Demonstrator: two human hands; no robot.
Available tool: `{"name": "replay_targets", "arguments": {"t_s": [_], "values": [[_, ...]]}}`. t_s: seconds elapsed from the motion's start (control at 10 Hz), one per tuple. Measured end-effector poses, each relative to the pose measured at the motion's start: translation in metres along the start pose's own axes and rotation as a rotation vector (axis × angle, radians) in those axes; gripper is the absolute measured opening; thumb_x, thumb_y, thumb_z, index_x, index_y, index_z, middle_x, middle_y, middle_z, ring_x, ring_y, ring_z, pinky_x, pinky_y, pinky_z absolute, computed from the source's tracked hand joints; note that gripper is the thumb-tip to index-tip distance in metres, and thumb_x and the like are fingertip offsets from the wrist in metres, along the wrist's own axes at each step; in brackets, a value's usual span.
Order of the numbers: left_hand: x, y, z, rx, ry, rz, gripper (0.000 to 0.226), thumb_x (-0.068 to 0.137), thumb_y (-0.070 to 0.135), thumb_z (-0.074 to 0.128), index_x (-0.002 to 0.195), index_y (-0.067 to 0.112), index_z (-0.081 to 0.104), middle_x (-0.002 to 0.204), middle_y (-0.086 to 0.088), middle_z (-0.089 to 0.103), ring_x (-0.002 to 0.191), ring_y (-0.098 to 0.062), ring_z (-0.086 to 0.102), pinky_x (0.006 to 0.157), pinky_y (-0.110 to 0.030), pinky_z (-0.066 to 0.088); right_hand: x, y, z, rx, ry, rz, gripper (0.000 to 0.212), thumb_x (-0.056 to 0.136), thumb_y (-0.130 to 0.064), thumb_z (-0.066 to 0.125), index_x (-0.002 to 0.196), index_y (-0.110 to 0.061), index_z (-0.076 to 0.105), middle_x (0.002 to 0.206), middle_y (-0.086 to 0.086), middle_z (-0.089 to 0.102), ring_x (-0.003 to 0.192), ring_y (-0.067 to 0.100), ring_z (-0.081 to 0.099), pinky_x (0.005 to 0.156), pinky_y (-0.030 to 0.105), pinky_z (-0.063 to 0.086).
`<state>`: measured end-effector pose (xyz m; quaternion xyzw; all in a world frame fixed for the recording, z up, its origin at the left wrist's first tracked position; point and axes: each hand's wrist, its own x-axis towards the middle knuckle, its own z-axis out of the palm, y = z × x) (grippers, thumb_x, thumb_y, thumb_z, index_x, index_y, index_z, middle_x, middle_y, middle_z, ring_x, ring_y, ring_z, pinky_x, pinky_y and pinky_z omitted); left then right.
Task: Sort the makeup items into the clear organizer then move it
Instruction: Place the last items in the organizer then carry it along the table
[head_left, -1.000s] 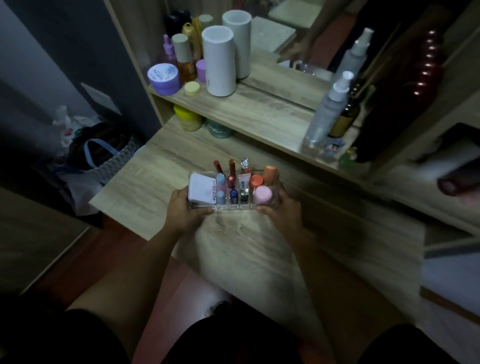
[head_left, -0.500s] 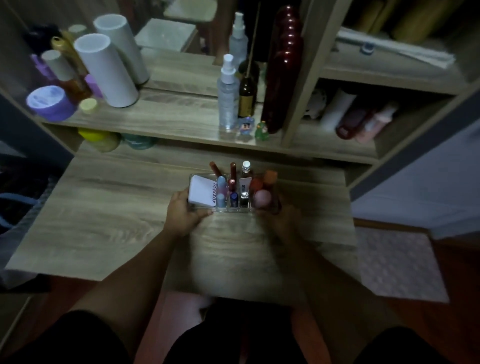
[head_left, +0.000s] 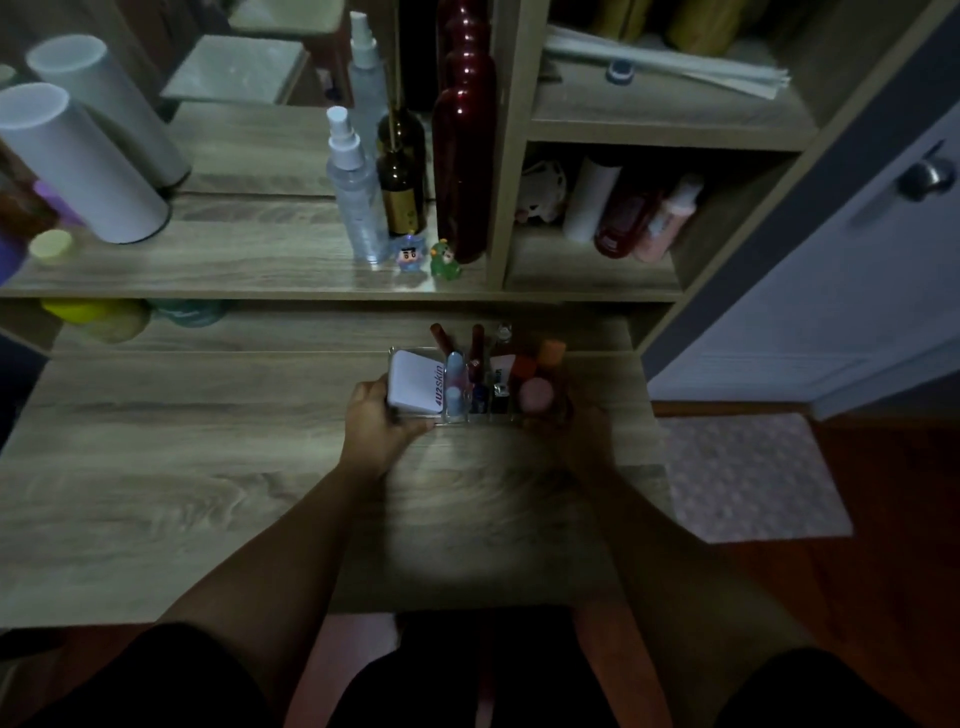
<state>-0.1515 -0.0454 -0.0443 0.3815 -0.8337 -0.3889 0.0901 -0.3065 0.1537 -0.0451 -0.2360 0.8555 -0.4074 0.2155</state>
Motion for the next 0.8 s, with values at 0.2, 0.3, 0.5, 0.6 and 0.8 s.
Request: {"name": "replay_targets", "arguments": {"t_s": [0.2,0.3,0.5,0.6,0.8], "values": [[0.0,0.004,0.003,0.001,-0.007,-0.034,0.068,0.064,0.023,0.085,0.123,0.009,0.053,0.114,-0.018,0.054,0.105,-0.03,0.052,0.091,-0.042,0.049,0.004,0.007,-0.003,0.009,-0.041,0.016,0.064,0.078,-0.021,0.074,0.134,-0.013,0.044,0.127,0.011,0.06,0.119,0.026,0.054,0.096,0.032,0.041],[-0.001,0.006,0.003,0.008,-0.017,-0.051,0.071,0.064,0.023,0.085,0.125,0.009,0.052,0.115,-0.017,0.054,0.106,-0.028,0.051,0.089,-0.036,0.045,0.006,0.011,-0.004,0.012,-0.066,0.027,0.067,0.079,-0.022,0.074,0.137,-0.015,0.041,0.131,0.009,0.057,0.121,0.025,0.052,0.097,0.032,0.041],[-0.001,0.008,0.005,0.008,-0.014,-0.064,0.071,0.064,0.023,0.085,0.125,0.01,0.051,0.117,-0.017,0.053,0.109,-0.029,0.05,0.09,-0.035,0.044,0.01,0.011,-0.006,-0.019,-0.067,-0.016,0.07,0.079,-0.022,0.074,0.139,-0.017,0.038,0.134,0.01,0.054,0.122,0.027,0.05,0.097,0.032,0.037],[0.0,0.006,0.007,0.016,-0.04,-0.076,0.073,0.066,0.023,0.084,0.128,0.011,0.047,0.121,-0.017,0.05,0.112,-0.029,0.049,0.091,-0.034,0.043,0.011,0.012,-0.006,-0.05,-0.078,-0.012,0.071,0.08,-0.024,0.072,0.14,-0.016,0.036,0.135,0.011,0.053,0.123,0.029,0.049,0.101,0.038,0.038],[-0.007,0.013,-0.004,0.04,-0.066,-0.117,0.1,0.066,0.028,0.084,0.142,0.01,0.022,0.136,-0.018,0.038,0.127,-0.034,0.036,0.104,-0.045,0.038,0.003,0.004,-0.008,-0.083,-0.049,0.016,0.06,0.086,-0.02,0.067,0.138,-0.008,0.038,0.132,0.016,0.052,0.119,0.031,0.051,0.101,0.035,0.041]]}}
